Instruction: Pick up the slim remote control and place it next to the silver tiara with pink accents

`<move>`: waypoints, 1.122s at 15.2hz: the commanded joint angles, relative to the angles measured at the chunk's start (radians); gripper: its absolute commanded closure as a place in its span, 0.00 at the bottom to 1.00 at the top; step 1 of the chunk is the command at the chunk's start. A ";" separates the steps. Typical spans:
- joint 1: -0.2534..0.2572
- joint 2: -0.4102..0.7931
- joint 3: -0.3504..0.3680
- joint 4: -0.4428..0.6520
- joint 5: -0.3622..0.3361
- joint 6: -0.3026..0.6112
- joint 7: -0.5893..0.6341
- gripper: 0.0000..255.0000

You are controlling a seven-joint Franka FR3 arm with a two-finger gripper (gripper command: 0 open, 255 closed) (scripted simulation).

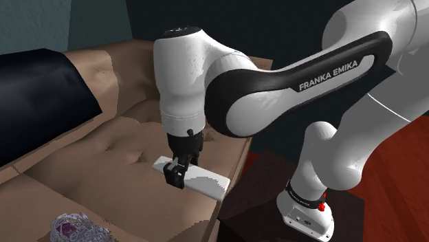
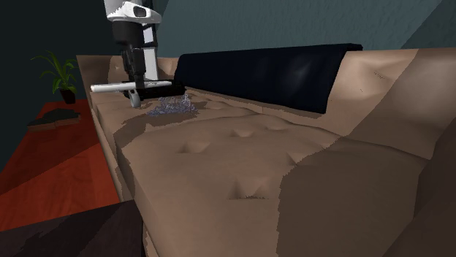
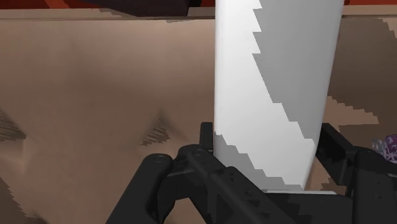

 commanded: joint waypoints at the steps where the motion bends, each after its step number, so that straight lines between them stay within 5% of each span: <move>1: 0.005 0.005 0.012 -0.015 0.004 0.021 0.015 1.00; 17: 0.002 0.096 0.047 -0.159 -0.009 0.253 0.034 1.00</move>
